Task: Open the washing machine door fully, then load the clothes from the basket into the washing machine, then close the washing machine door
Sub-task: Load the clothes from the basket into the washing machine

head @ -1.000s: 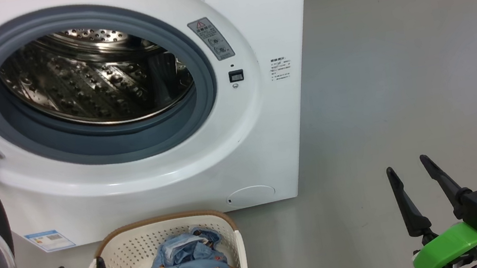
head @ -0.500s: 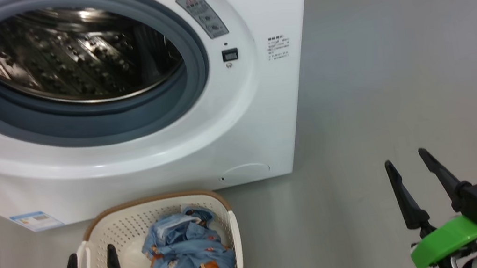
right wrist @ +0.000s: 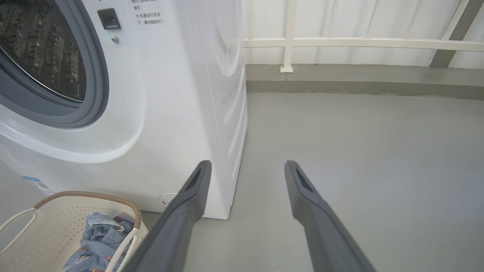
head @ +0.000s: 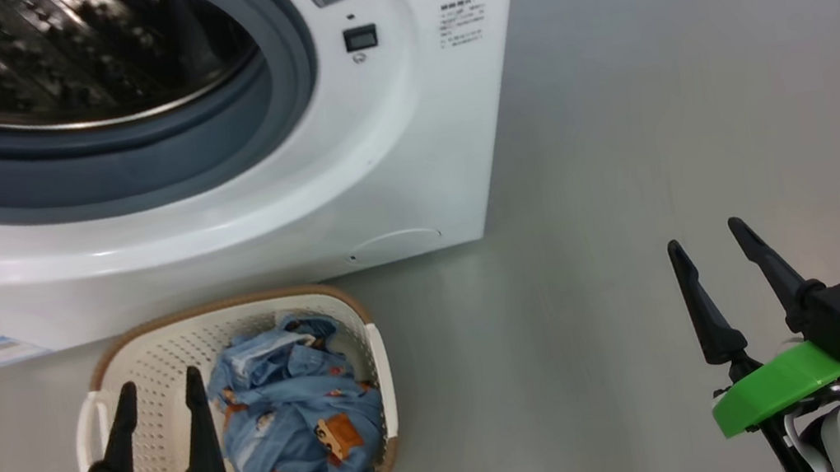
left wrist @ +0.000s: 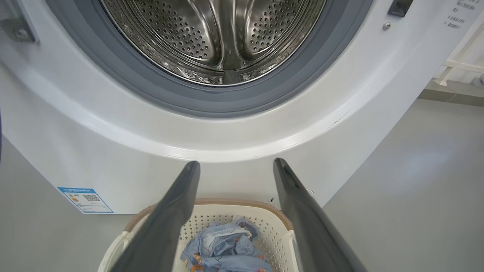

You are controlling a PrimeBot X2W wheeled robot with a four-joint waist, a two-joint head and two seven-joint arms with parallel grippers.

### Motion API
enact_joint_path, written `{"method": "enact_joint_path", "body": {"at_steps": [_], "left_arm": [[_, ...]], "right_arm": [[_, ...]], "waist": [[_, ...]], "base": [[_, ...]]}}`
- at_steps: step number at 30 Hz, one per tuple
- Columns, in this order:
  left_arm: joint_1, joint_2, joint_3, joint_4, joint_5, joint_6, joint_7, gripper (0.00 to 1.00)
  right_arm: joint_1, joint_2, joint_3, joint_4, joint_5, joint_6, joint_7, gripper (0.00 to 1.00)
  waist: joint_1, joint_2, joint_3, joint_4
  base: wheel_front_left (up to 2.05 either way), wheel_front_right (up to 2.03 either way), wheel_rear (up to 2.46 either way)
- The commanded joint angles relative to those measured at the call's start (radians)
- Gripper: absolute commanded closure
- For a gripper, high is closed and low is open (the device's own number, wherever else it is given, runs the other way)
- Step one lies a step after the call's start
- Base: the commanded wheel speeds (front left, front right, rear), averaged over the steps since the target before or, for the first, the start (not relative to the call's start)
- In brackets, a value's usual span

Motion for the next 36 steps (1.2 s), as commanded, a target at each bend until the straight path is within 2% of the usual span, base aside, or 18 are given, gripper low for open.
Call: {"method": "enact_joint_path", "body": {"at_steps": [1,9,16,24,30,36], "left_arm": [[-0.030,0.017,0.027,-0.007,-0.005,-0.007,-0.005,0.00],[-0.137,0.024,0.001,0.159,-0.018,-0.037,-0.005,0.00],[-0.277,0.075,-0.078,0.338,-0.050,-0.045,-0.005,0.00],[-0.372,0.127,-0.151,0.489,-0.181,-0.046,-0.005,0.00],[-0.425,0.153,-0.214,0.550,-0.295,-0.046,0.018,0.00],[-0.478,0.213,-0.292,0.582,-0.427,-0.046,0.064,0.00]], "right_arm": [[-0.019,0.001,0.032,-0.023,0.014,0.002,-0.012,0.00],[-0.052,0.001,0.045,-0.033,0.024,0.002,-0.012,0.00],[-0.089,0.001,0.046,-0.044,0.038,0.002,-0.012,0.00],[-0.116,0.001,0.055,-0.054,0.061,0.002,-0.012,0.00],[-0.127,0.001,0.058,-0.061,0.072,0.002,-0.012,0.00],[-0.129,0.001,0.049,-0.065,0.083,0.002,-0.012,0.00]], "waist": [[0.0000,0.0000,0.036,-0.023],[0.0000,0.0000,0.162,-0.066],[0.0000,0.0000,0.289,-0.109],[0.0000,0.0000,0.372,-0.144],[0.0000,0.0000,0.423,-0.157],[0.0000,0.0000,0.480,-0.171]], "base": [[0.00,0.00,0.00],[0.00,0.00,0.00],[0.00,0.00,0.00],[0.00,0.00,0.00],[0.00,0.00,0.00],[0.00,0.00,0.00]]}}
